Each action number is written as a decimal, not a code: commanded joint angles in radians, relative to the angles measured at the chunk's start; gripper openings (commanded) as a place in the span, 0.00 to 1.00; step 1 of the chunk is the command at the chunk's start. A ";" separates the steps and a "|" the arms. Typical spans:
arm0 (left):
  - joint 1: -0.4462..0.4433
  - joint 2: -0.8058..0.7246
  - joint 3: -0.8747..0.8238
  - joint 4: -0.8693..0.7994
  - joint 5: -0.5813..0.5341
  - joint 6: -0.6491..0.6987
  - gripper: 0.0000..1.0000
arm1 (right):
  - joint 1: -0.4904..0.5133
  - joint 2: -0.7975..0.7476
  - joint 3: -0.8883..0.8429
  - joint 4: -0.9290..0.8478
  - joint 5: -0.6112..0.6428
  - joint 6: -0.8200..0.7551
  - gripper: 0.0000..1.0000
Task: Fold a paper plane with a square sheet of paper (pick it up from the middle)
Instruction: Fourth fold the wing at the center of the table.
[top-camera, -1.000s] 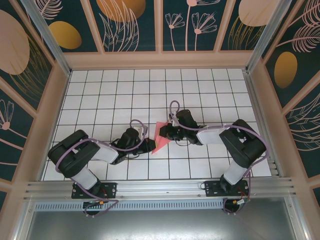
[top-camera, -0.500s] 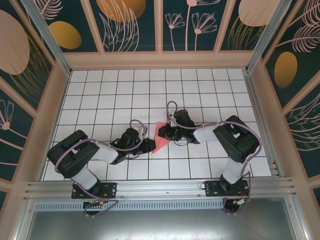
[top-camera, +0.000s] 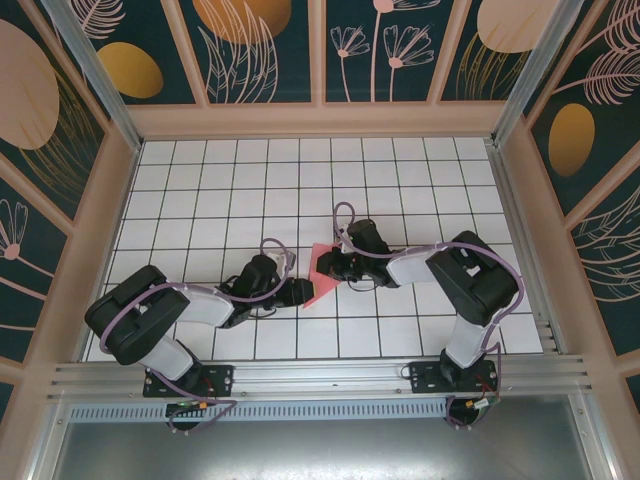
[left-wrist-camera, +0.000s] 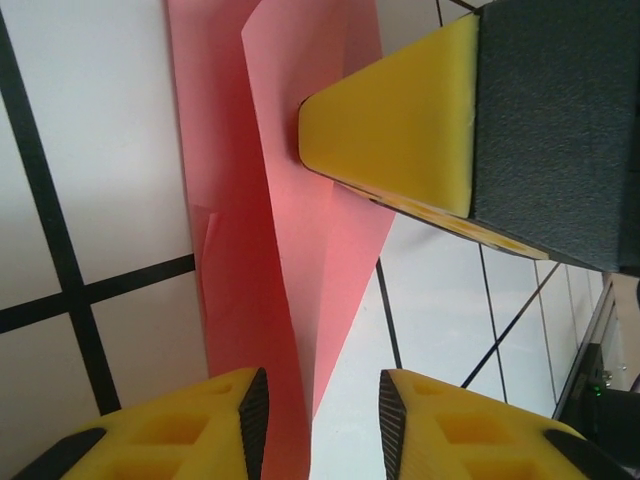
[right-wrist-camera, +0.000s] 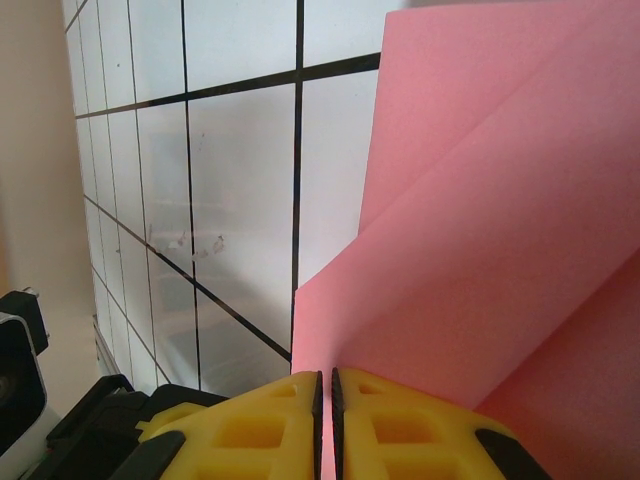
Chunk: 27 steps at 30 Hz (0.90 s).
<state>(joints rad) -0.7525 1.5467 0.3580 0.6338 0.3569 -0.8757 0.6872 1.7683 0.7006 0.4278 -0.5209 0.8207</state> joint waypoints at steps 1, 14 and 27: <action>0.005 -0.001 0.026 -0.068 -0.003 0.050 0.37 | -0.003 0.013 0.027 0.020 0.014 0.007 0.15; 0.003 0.014 0.071 -0.207 -0.033 0.124 0.32 | -0.003 0.013 0.026 0.023 0.012 0.011 0.16; -0.004 0.052 0.127 -0.313 -0.082 0.172 0.26 | -0.005 0.009 0.026 0.020 0.012 0.008 0.16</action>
<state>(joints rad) -0.7536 1.5604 0.4702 0.3889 0.3466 -0.7444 0.6865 1.7683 0.7006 0.4278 -0.5209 0.8211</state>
